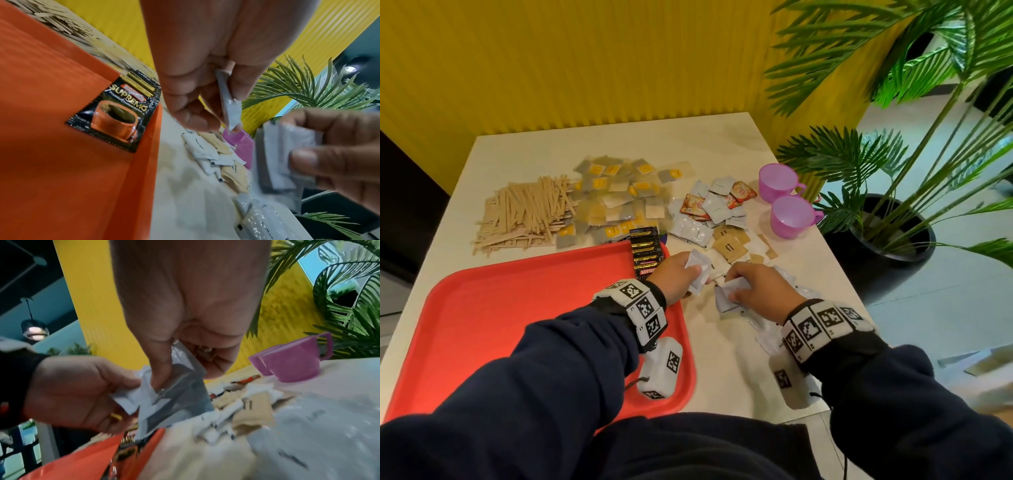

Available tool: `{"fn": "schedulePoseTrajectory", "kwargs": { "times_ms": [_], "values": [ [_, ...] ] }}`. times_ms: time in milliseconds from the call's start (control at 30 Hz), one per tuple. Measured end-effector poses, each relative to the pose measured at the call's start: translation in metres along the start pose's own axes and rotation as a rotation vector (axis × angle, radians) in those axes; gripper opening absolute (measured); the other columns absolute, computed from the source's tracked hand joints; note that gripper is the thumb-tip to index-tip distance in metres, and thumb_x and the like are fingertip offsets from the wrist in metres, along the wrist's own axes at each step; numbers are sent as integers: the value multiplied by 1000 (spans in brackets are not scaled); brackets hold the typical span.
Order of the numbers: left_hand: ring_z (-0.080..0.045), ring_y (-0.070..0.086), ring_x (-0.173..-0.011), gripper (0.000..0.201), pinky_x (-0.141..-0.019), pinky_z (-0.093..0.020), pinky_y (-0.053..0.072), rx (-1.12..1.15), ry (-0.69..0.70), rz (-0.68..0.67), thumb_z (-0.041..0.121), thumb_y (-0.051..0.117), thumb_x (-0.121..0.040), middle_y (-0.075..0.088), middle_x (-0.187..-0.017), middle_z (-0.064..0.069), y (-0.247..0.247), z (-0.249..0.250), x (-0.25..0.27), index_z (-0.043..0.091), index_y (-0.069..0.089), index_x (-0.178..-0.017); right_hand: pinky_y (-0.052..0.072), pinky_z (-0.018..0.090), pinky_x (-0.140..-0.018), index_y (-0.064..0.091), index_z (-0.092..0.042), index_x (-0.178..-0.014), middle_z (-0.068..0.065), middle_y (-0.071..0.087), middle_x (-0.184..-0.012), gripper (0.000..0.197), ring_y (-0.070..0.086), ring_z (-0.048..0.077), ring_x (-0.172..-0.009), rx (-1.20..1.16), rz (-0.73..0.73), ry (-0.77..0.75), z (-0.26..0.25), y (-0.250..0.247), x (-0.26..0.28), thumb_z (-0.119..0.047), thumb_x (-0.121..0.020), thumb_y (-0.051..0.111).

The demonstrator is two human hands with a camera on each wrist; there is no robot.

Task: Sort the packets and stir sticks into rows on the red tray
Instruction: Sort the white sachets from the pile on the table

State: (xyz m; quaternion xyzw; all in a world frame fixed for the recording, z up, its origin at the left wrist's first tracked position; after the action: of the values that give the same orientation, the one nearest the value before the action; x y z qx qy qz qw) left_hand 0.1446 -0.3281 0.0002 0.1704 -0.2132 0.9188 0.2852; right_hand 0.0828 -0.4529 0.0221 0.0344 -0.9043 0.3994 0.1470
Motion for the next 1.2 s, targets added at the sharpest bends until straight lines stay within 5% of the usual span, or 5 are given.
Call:
{"fn": "schedulePoseTrajectory", "kwargs": {
  "times_ms": [300,600,733,1000,1200],
  "values": [
    [-22,68,-67,30,-57,-26,54,407,-225,-215,41,41,-97,63,-104,-8,28,4,20,23,52,-118,34,21,-73,65,-6,-98,4,54,-104,23,46,12,-93,-87,100,-151,-38,-26,-6,-4,-76,71],
    [-11,67,-54,17,-47,-18,52,411,-86,-93,11,45,-97,66,-86,-11,7,17,11,14,49,-114,39,25,-59,59,-12,-83,4,53,-71,7,46,17,-65,-394,325,-5,-3,-58,-12,-10,-83,65],
    [-10,67,-57,23,-50,-19,54,404,-57,-58,7,46,-96,67,-89,-8,5,18,8,15,49,-117,47,27,-59,56,-17,-73,3,57,-69,20,54,17,-63,-564,198,13,1,-55,-15,-2,-81,66],
    [-13,68,-74,28,-53,-22,55,333,-113,-238,8,49,-93,66,-97,-7,20,25,12,16,50,-120,43,23,-56,57,-22,-72,-4,55,-66,24,50,10,-59,-262,93,-77,-22,-42,-22,-1,-77,67],
    [-13,65,-77,18,-53,-18,54,291,-142,-320,15,55,-92,68,-89,-2,28,24,17,16,58,-109,37,26,-60,57,-19,-99,-1,51,-79,39,43,12,-68,-48,114,-221,-50,-43,-21,-3,-67,72]
  ]
}}
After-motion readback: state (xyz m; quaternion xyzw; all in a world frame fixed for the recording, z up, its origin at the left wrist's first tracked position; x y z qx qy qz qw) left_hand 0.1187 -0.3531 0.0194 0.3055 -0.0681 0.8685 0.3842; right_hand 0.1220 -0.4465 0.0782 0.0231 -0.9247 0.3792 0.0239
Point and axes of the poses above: each hand's wrist, its own x-axis away from the middle knuckle, its own y-axis out of the palm, z = x × y, the point moved 8 cm from there along -x, towards the middle knuckle
